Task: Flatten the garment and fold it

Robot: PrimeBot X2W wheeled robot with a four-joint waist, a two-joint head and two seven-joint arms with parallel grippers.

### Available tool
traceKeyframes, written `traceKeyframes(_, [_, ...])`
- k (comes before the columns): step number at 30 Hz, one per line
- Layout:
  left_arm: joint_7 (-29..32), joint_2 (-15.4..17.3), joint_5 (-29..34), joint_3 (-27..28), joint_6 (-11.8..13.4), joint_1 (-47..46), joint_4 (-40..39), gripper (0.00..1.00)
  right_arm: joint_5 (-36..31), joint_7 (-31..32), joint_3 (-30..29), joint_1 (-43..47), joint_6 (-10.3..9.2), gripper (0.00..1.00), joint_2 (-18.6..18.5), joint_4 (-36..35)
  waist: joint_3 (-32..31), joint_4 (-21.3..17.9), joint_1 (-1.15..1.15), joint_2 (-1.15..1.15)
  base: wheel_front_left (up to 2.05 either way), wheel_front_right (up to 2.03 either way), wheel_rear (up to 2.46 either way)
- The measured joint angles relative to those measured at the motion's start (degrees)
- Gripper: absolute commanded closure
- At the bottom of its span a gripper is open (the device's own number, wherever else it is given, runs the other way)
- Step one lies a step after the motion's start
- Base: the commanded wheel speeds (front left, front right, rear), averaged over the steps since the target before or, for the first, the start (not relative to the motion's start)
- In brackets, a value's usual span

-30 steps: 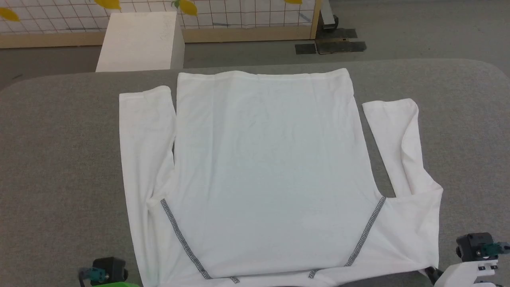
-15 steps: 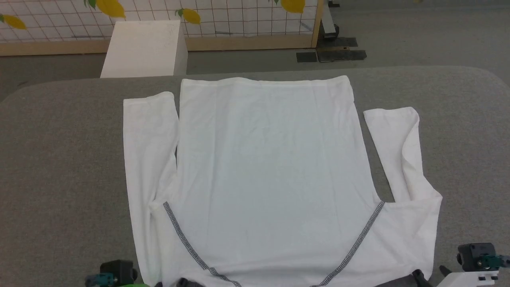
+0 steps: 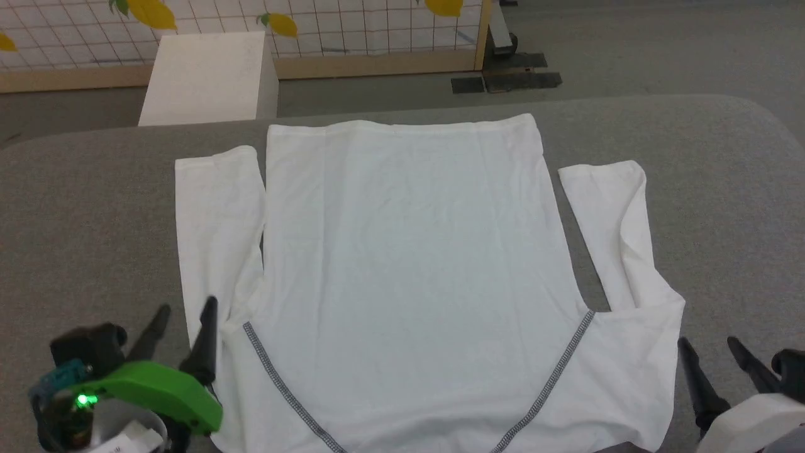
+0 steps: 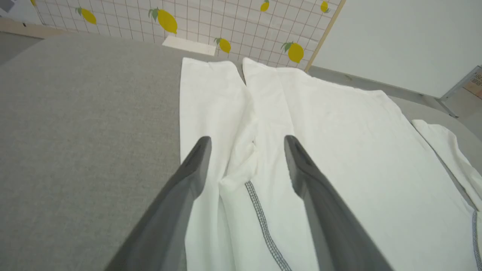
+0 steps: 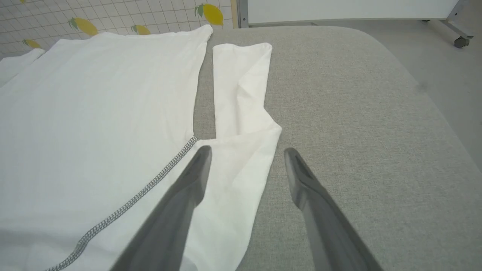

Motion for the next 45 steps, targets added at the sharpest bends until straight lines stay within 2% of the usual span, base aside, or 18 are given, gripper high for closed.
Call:
traceKeyframes(6, [-3.35,4.0,6.43,0.48,0.07,-15.71,9.57,0.0,-0.65,-7.73,1.37,-8.2,0.0,0.0,0.03,1.69,4.06,-0.71,0.0,0.0,0.0,0.0,0.0])
traceKeyframes(13, [-1.25,7.76,9.34,-0.83,-2.02,-35.04,22.17,0.0,-0.85,-14.23,4.93,-18.14,0.0,0.0,0.08,4.64,11.16,-1.95,0.01,0.0,0.0,0.0,0.0])
traceKeyframes(22, [7.36,12.73,10.04,-0.16,-3.05,-50.44,31.53,0.0,1.07,-18.84,9.77,-26.29,0.0,0.0,1.71,6.92,20.8,-4.46,0.01,0.0,0.0,0.0,0.0])
traceKeyframes(28, [18.73,16.23,9.09,0.47,-2.67,-55.47,33.89,0.0,1.19,-19.93,11.03,-28.25,0.0,0.0,1.85,6.98,26.69,-6.61,0.01,0.0,0.0,0.0,0.0])
traceKeyframes(29, [20.28,16.46,8.73,0.59,-2.33,-55.9,33.93,0.0,1.19,-20.01,11.16,-28.39,0.0,0.0,1.82,6.9,27.45,-6.9,0.02,0.0,0.0,0.0,0.0])
traceKeyframes(30, [27.89,17.61,7.16,1.08,0.2,-56.64,33.37,0.0,1.18,-20.23,11.32,-28.91,0.0,0.0,1.8,6.64,30.52,-8.09,0.02,0.0,0.0,0.0,0.0])
traceKeyframes(35, [36.86,19.71,6.93,2.5,5.45,-57.38,29.13,0.0,1.08,-20.28,11.77,-28.93,0.0,0.0,1.88,6.6,32.92,-9.23,0.01,0.0,0.0,0.0,0.0])
traceKeyframes(36, [38.35,19.89,6.67,2.81,6.31,-57.37,28.32,0.57,1.08,-20.28,11.82,-28.93,0.0,0.0,1.87,6.6,33.13,-9.37,0.01,0.0,0.0,0.0,0.0])
traceKeyframes(38, [41.77,20.34,6.23,3.19,7.84,-57.07,26.28,1.0,1.07,-20.27,11.84,-28.94,0.0,0.0,1.87,6.62,33.28,-9.51,0.01,0.0,0.0,0.0,0.0])
traceKeyframes(41, [43.55,20.75,6.21,3.42,9.06,-54.51,23.04,1.0,0.85,-20.18,11.79,-28.94,0.0,0.0,1.83,6.66,32.8,-9.33,0.01,0.0,0.0,0.0,0.0])
traceKeyframes(45, [38.75,20.54,6.32,3.85,9.05,-50.54,20.52,1.0,0.69,-20.0,11.54,-28.94,0.0,0.0,1.83,6.84,31.29,-8.9,0.01,0.0,0.0,0.0,0.0])
